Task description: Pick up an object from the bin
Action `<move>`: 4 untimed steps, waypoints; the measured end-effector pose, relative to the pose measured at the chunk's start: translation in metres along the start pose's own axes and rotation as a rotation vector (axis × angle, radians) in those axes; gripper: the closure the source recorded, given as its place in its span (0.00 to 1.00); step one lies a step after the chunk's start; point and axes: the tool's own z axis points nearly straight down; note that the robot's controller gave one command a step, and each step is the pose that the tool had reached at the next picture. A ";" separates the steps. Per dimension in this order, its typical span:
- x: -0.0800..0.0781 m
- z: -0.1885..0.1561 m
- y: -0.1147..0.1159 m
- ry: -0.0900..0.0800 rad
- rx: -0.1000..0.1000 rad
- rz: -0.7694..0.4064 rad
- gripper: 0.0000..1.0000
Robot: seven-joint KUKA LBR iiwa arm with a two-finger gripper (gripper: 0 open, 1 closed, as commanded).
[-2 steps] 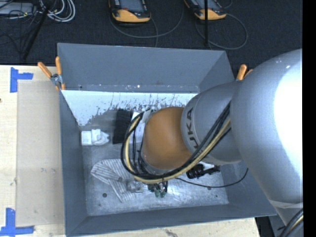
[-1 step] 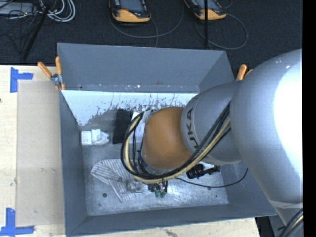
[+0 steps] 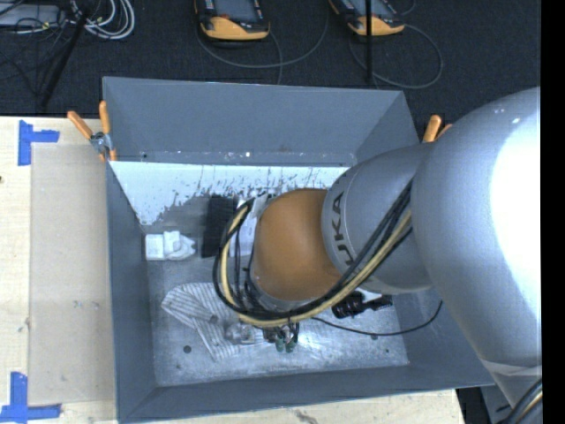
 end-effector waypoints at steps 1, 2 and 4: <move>0.001 -0.186 0.005 -0.008 -0.003 -0.023 1.00; 0.002 -0.182 0.004 0.000 -0.001 -0.022 1.00; 0.002 -0.182 0.004 0.000 -0.001 -0.021 1.00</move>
Offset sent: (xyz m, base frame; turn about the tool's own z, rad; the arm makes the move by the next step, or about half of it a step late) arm 0.0000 0.0000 0.0000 0.0000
